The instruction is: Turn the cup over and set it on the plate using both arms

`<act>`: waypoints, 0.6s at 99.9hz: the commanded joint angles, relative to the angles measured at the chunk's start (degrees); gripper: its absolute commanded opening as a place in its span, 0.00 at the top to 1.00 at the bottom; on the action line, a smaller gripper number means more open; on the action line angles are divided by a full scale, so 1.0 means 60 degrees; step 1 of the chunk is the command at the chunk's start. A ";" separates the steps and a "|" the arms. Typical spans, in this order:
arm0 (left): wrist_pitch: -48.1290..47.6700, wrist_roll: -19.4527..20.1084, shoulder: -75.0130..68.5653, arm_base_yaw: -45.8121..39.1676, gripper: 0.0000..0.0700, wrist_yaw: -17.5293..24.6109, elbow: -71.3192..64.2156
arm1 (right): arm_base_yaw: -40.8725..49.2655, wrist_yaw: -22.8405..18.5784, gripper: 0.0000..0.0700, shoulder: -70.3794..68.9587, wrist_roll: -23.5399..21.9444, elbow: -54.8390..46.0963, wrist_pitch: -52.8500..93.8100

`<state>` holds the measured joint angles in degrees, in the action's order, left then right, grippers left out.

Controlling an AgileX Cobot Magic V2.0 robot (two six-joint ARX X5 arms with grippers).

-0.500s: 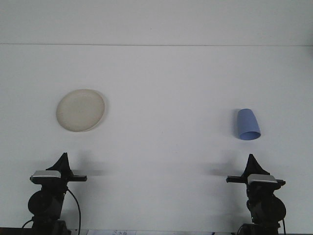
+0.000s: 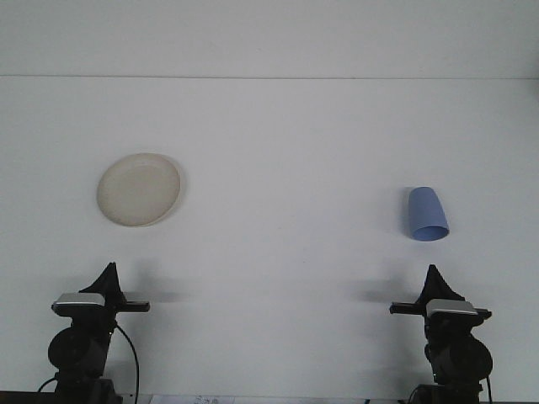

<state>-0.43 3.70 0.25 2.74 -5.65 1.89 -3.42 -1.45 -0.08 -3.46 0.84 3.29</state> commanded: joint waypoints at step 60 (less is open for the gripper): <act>0.0106 -0.0033 -0.0011 -0.0011 0.98 0.0029 -0.0182 | 0.0011 -0.0783 0.99 0.0000 -0.2565 -0.0011 -0.0313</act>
<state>-0.43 3.70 0.25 2.74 -5.65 1.89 -3.38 -6.24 -0.08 -14.22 0.84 3.07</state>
